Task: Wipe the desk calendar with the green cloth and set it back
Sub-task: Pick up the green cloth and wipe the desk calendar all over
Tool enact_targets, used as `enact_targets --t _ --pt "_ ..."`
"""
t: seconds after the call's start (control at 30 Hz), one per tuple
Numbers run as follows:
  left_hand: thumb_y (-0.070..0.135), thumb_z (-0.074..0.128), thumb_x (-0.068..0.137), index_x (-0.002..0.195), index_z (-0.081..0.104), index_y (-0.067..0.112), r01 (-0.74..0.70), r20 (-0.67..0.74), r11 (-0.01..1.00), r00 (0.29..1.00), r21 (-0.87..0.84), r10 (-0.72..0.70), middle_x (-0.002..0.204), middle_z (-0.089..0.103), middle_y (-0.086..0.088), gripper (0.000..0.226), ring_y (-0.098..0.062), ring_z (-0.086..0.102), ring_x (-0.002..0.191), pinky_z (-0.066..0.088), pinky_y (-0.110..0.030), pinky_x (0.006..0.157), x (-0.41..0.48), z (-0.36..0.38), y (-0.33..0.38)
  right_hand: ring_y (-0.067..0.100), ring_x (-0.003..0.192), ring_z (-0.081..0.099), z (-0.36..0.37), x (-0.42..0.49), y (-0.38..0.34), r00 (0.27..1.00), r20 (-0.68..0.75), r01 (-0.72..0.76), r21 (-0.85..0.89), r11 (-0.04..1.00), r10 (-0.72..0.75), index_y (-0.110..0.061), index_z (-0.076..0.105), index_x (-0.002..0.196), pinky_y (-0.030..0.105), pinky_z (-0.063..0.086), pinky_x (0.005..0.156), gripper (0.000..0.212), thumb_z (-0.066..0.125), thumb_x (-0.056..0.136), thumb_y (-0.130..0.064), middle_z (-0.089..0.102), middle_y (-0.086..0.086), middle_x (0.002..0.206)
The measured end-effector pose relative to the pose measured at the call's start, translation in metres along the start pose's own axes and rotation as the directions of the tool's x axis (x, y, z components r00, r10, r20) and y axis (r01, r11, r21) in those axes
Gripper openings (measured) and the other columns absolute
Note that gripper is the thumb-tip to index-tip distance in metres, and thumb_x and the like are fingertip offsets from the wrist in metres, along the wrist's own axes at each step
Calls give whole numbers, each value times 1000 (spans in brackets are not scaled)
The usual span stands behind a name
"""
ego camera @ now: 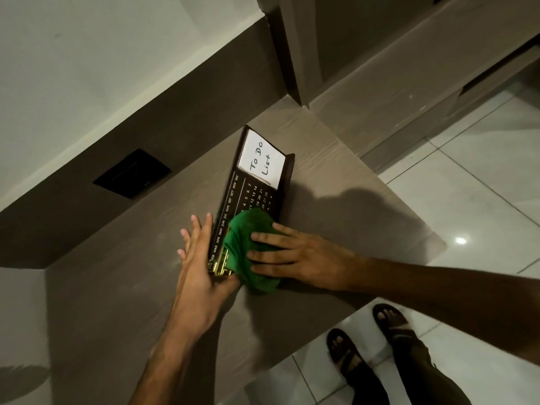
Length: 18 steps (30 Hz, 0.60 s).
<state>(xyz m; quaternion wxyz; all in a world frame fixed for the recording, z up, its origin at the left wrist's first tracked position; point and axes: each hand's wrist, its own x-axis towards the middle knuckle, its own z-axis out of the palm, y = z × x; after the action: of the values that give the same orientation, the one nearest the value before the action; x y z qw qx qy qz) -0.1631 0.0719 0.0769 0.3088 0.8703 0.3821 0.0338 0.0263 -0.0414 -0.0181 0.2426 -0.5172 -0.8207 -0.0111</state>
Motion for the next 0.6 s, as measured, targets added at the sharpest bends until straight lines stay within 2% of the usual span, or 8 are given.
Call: enact_targets --t 0.1,0.17,0.27,0.37,0.4,0.47,0.53,0.6 --pt "8 78 72 151 1 34 -8 -4 1000 1000 -8 8 160 -10 8 114 -12 -17 146 -11 -47 119 2 0 1 36 139 33 -7 -5 25 1000 10 18 -41 999 -18 -14 54 135 55 29 112 51 70 86 -9 49 7 145" --pt "6 78 72 151 0 36 2 2 1000 1000 -7 -2 160 -10 9 114 -12 -17 146 -11 -47 118 3 -1 2 40 137 35 -16 1 43 998 -39 -54 -58 997 52 -12 55 134 57 32 110 50 62 85 -3 51 10 143" --pt "4 76 73 149 -1 39 3 12 1000 1000 -16 -3 160 -10 10 114 -12 -17 146 -12 -45 118 3 -2 5 37 141 28 -25 6 62 952 -72 -301 -26 953 299 -13 48 138 54 27 111 62 58 79 0 45 11 147" --pt "1 75 73 150 0 38 15 18 1000 1000 -24 -15 160 -10 11 114 -11 -17 146 -13 -45 117 3 -2 5 36 143 23 -15 2 44 858 -97 -499 78 863 505 -12 47 140 60 31 109 72 62 74 11 41 12 149" --pt "1 75 73 151 1 37 16 18 999 1000 -28 -15 160 -9 11 113 -11 -17 146 -13 -46 118 4 -2 5 36 143 23 -9 2 31 865 -109 -480 99 872 489 -12 47 140 60 34 107 70 64 76 11 42 12 149" --pt "1 76 72 151 3 35 12 18 1000 1000 -26 -12 161 -8 10 113 -12 -17 146 -12 -47 118 4 -3 4 36 144 21 -3 9 7 937 -104 -322 124 939 335 -12 46 140 58 33 109 65 64 81 5 42 12 149" --pt "0 77 71 152 7 34 6 13 1000 1000 -29 -6 162 -5 8 112 -14 -17 146 -11 -48 118 5 -3 4 38 143 21 -11 27 10 973 -146 -165 98 981 178 -10 45 141 55 28 113 59 52 84 4 42 12 149" --pt "-1 78 70 152 10 35 17 9 999 1000 -29 -16 163 -1 7 112 -15 -17 146 -11 -47 118 7 -2 4 41 141 27 -27 46 32 970 -197 -135 35 990 139 -7 49 137 54 26 114 55 40 85 5 46 14 146"
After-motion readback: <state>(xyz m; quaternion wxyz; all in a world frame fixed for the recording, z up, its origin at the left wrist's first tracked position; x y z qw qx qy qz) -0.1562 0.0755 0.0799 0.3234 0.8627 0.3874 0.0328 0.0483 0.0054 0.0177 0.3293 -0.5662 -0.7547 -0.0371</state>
